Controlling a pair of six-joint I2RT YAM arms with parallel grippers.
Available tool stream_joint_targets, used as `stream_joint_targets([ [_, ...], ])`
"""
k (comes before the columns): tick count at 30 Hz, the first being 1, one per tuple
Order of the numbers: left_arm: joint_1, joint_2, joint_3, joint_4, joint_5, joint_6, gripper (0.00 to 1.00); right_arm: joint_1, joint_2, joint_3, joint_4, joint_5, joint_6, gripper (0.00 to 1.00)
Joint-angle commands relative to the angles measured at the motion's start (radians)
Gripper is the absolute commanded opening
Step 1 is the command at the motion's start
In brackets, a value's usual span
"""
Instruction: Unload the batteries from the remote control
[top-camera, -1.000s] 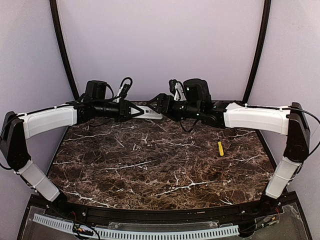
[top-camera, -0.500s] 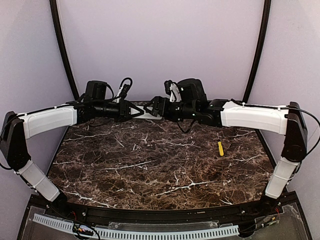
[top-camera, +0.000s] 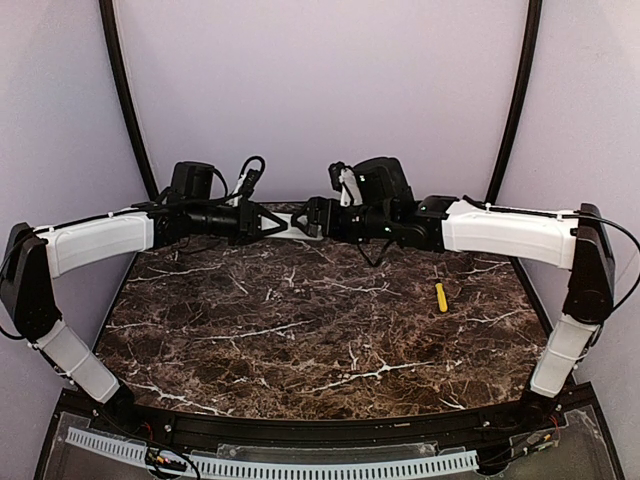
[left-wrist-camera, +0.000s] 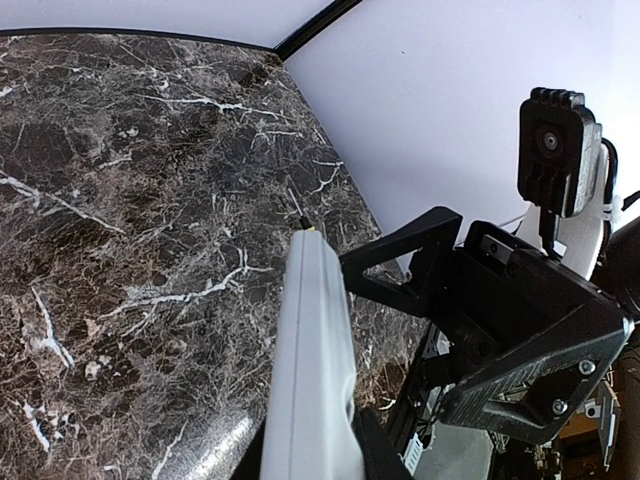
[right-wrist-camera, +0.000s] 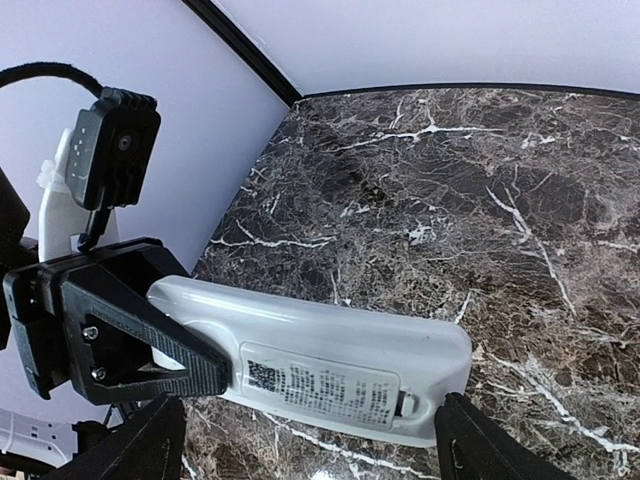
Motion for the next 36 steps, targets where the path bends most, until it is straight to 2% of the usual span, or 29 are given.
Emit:
stream_joint_targets([
  [1,-0.003,-0.052,-0.007,0.031,0.037,0.013,0.00,0.002,0.011,0.042,0.006,-0.034,-0.013,0.86],
  [7,-0.003,-0.047,-0.007,0.031,0.037,0.013,0.00,0.003,0.020,0.050,0.038,-0.077,-0.016,0.85],
  [22,-0.003,-0.056,-0.009,0.034,0.039,0.013,0.00,0.002,0.017,0.060,-0.032,0.003,-0.052,0.85],
  [36,-0.002,-0.051,-0.024,0.085,0.080,-0.019,0.00,0.003,0.052,0.082,-0.035,-0.028,-0.056,0.85],
])
